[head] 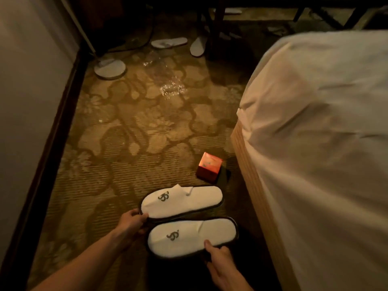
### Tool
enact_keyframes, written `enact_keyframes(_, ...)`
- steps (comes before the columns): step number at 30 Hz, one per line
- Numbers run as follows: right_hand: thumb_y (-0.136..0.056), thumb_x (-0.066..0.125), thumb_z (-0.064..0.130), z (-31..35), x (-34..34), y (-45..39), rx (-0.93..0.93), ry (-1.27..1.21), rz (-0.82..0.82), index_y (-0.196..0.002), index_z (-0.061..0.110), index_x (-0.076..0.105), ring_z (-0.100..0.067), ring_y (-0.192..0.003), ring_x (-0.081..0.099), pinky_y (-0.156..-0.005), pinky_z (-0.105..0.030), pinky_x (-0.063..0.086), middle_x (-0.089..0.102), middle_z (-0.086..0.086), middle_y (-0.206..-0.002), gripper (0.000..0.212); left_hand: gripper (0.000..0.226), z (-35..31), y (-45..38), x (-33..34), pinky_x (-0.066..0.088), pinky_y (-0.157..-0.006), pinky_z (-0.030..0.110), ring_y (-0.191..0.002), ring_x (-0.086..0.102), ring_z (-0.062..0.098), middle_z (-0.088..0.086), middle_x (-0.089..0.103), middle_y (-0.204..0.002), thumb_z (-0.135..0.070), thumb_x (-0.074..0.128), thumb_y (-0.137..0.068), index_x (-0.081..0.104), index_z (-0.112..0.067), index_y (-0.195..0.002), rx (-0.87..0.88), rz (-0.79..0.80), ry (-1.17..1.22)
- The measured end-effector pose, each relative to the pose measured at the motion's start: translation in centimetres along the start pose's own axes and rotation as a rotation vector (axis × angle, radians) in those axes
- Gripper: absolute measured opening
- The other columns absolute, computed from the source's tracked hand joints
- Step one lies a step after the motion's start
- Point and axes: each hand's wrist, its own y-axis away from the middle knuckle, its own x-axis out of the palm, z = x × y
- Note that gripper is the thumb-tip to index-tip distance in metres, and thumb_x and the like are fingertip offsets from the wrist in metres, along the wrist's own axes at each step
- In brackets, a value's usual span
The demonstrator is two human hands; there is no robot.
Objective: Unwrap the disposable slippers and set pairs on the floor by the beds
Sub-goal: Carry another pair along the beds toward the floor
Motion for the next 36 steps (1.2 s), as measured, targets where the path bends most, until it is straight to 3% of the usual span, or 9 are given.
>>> enact_keyframes(2,-0.098,0.06,0.003,-0.8,-0.3,-3.0,0.028,0.02,-0.009,-0.124,0.0,0.047,-0.031,-0.087,0.062,-0.06,-0.038,0.046,0.063,-0.019,-0.111,0.029,0.025,2.0,-3.2,1.7,0.056,-0.051,0.034,-0.088,0.067,0.033,0.025,0.067,-0.111,0.002,0.058,-0.097,0.057,-0.001,-0.121,-0.022,-0.023,-0.031)
enact_keyframes(4,-0.099,0.058,0.002,-2.0,-0.8,-5.2,0.059,0.04,-0.011,-0.126,0.005,0.045,-0.028,-0.086,0.06,-0.061,-0.037,0.045,0.061,-0.015,-0.106,0.029,0.023,3.9,-4.7,3.0,0.054,-0.059,0.038,-0.086,0.067,0.034,0.025,0.068,-0.103,0.002,0.061,-0.095,0.058,0.003,-0.118,-0.038,-0.037,-0.095)
enact_keyframes(9,-0.093,0.071,0.013,-4.5,-1.8,-9.2,0.039,0.151,-0.063,-0.136,0.001,0.043,-0.028,-0.093,0.067,-0.076,-0.04,0.057,0.062,-0.016,-0.122,0.053,0.015,5.7,-6.2,4.1,0.051,-0.054,0.032,-0.072,0.062,0.026,0.015,0.064,-0.082,-0.001,0.071,-0.089,0.061,-0.003,-0.1,0.027,-0.072,-0.285)
enact_keyframes(13,-0.088,0.077,0.017,-4.5,-1.6,-8.9,-0.005,0.223,-0.178,-0.129,-0.001,0.049,-0.026,-0.08,0.072,-0.059,-0.031,0.058,0.064,-0.018,-0.12,0.054,0.016,5.6,-6.6,4.0,0.06,-0.07,0.04,-0.079,0.068,0.027,0.011,0.067,-0.083,-0.011,0.078,-0.084,0.062,-0.009,-0.087,0.109,-0.087,-0.437)
enact_keyframes(17,-0.091,0.073,0.02,-3.8,-2.0,-8.3,0.019,0.289,-0.182,-0.108,-0.003,0.061,-0.025,-0.076,0.075,-0.046,-0.024,0.053,0.073,-0.02,-0.1,0.03,0.028,5.4,-6.3,3.1,0.061,-0.073,0.04,-0.084,0.07,0.026,0.012,0.072,-0.094,-0.02,0.083,-0.078,0.066,-0.008,-0.098,0.145,-0.091,-0.565)
enact_keyframes(23,-0.092,0.072,0.013,-3.9,-1.9,-8.4,0.043,0.232,-0.183,-0.101,-0.007,0.066,-0.026,-0.076,0.076,-0.045,-0.024,0.055,0.075,-0.021,-0.091,0.023,0.055,5.2,-6.4,2.7,0.058,-0.087,0.042,-0.103,0.067,0.029,0.008,0.067,-0.111,-0.019,0.09,-0.068,0.058,-0.012,-0.113,0.211,-0.078,-0.636)
enact_keyframes(27,-0.091,0.073,0.013,-3.9,-1.6,-8.3,0.05,0.211,-0.192,-0.094,-0.004,0.067,-0.026,-0.073,0.075,-0.054,-0.028,0.058,0.075,-0.02,-0.086,0.018,0.05,5.0,-6.2,2.7,0.057,-0.088,0.042,-0.103,0.065,0.028,0.01,0.068,-0.116,-0.02,0.088,-0.072,0.058,-0.015,-0.112,0.298,-0.079,-0.694)
enact_keyframes(32,-0.092,0.072,0.01,-3.9,-1.4,-7.9,0.062,0.192,-0.19,-0.096,-0.006,0.065,-0.026,-0.07,0.074,-0.045,-0.025,0.056,0.074,-0.022,-0.086,0.018,0.054,4.9,-6.5,3.0,0.056,-0.093,0.043,-0.111,0.064,0.029,0.012,0.066,-0.124,-0.018,0.084,-0.077,0.057,-0.012,-0.123,0.348,-0.071,-0.726)
enact_keyframes(36,-0.092,0.071,0.01,-3.6,-1.5,-7.6,0.076,0.22,-0.19,-0.099,-0.004,0.064,-0.026,-0.071,0.074,-0.053,-0.028,0.06,0.073,-0.021,-0.088,0.017,0.057,5.0,-6.5,2.9,0.056,-0.094,0.043,-0.112,0.064,0.03,0.013,0.065,-0.125,-0.019,0.084,-0.076,0.056,-0.011,-0.125,0.348,-0.073,-0.74)
